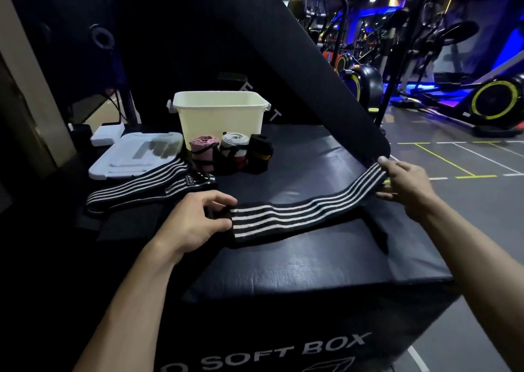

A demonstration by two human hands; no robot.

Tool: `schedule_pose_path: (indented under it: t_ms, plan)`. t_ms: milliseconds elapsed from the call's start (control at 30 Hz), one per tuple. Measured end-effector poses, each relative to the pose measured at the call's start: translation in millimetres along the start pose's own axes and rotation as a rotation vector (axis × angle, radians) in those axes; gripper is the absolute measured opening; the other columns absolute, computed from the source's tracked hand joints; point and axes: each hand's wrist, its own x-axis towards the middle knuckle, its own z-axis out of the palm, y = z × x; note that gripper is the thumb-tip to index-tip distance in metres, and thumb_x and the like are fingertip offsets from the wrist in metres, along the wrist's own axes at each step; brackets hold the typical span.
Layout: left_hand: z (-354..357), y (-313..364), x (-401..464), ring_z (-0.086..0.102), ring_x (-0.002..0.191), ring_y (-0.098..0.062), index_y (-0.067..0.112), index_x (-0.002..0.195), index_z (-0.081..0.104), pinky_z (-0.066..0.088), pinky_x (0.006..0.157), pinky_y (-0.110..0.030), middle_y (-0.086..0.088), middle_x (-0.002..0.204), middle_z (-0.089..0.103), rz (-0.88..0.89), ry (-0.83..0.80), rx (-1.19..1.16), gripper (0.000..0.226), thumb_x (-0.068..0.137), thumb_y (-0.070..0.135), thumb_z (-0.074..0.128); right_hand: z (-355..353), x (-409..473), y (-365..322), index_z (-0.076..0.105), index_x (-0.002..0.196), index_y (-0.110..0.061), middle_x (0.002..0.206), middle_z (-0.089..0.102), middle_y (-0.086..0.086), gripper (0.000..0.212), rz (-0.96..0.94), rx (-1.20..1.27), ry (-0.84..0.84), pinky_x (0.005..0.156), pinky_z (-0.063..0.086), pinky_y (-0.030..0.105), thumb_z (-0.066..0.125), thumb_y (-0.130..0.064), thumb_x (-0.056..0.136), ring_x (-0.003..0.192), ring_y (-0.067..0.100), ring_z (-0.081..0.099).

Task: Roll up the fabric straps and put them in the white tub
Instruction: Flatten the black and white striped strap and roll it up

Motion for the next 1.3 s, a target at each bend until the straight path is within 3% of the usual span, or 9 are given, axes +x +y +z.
schedule_pose_path:
  t_ms: [133,267,400,600,733,833,933,1067,1300]
  plan:
    - [5,10,-1,0.072,0.087,-0.012,0.021,0.103,0.079,0.056,0.071,-0.018,-0.004,0.096,0.078,-0.072,-0.099,-0.377,0.043,0.088,-0.015,0.063,21,21,14,0.053,0.142,-0.008,0.12,0.063,0.006,0.069,-0.134,-0.146,0.035,0.08,0.062,0.045,0.075,0.011,0.079,0.098,0.025,0.066]
    - [14,8,-6,0.073,0.099,-0.015,0.011,0.113,0.075,0.057,0.087,-0.023,-0.009,0.108,0.077,-0.005,-0.264,-0.451,0.042,0.089,-0.02,0.059,54,39,8,0.047,0.15,-0.023,0.145,0.055,0.001,0.089,-0.236,-0.137,-0.16,0.086,0.056,0.041,0.059,0.021,0.075,0.115,0.017,0.063]
    - [15,-6,-9,0.071,0.109,-0.02,0.009,0.115,0.075,0.054,0.096,-0.024,-0.009,0.113,0.077,0.007,-0.352,-0.432,0.035,0.089,-0.013,0.067,84,58,-8,0.049,0.148,-0.029,0.135,0.058,-0.018,0.08,-0.171,-0.035,-0.433,0.074,0.055,0.025,0.052,0.022,0.086,0.092,-0.001,0.064]
    - [22,-3,-13,0.071,0.098,-0.023,0.015,0.108,0.079,0.056,0.089,-0.031,-0.013,0.106,0.078,0.019,-0.378,-0.396,0.025,0.086,0.002,0.079,109,53,0,0.04,0.154,-0.015,0.159,0.032,0.017,0.082,-0.312,-0.745,-0.245,0.118,0.029,0.035,0.081,-0.013,0.083,0.146,0.03,0.034]
    - [33,7,-18,0.067,0.08,-0.019,0.013,0.106,0.077,0.055,0.065,-0.029,-0.014,0.096,0.077,-0.006,-0.39,-0.347,0.022,0.087,0.001,0.077,104,28,8,0.059,0.134,-0.023,0.134,0.05,0.01,0.053,-0.473,-0.821,-0.071,0.102,0.048,0.047,0.078,-0.03,0.085,0.122,0.033,0.052]
    - [42,14,-22,0.066,0.065,-0.017,0.01,0.107,0.074,0.054,0.057,-0.031,-0.009,0.084,0.073,-0.048,-0.406,-0.346,0.018,0.09,0.004,0.075,99,6,5,0.072,0.115,-0.018,0.116,0.066,0.012,0.029,-0.548,-0.913,-0.232,0.089,0.051,0.037,0.07,-0.035,0.092,0.103,0.031,0.063]
    - [51,19,-26,0.069,0.065,-0.022,0.011,0.108,0.072,0.056,0.059,-0.035,-0.01,0.08,0.071,-0.068,-0.453,-0.307,0.015,0.093,0.008,0.072,99,-24,6,0.072,0.12,-0.02,0.118,0.07,0.01,0.04,-0.489,-0.978,-0.481,0.092,0.053,0.037,0.056,-0.05,0.099,0.103,0.026,0.066]
    - [62,27,-29,0.07,0.07,-0.032,0.02,0.12,0.067,0.052,0.066,-0.049,-0.002,0.074,0.071,-0.053,-0.54,-0.212,0.03,0.091,0.018,0.073,106,-46,16,0.026,0.159,-0.017,0.167,0.021,0.01,0.069,-0.336,-1.166,-0.623,0.124,0.018,0.044,0.033,-0.057,0.104,0.154,0.03,0.02]
    - [88,35,-24,0.064,0.067,-0.033,0.009,0.139,0.055,0.057,0.067,-0.056,0.003,0.066,0.063,-0.035,-0.55,-0.173,0.045,0.096,0.013,0.069,112,-25,28,-0.004,0.161,-0.034,0.169,-0.014,-0.006,0.066,-0.315,-1.254,-0.724,0.125,-0.007,0.05,0.019,-0.059,0.105,0.156,0.023,-0.015]
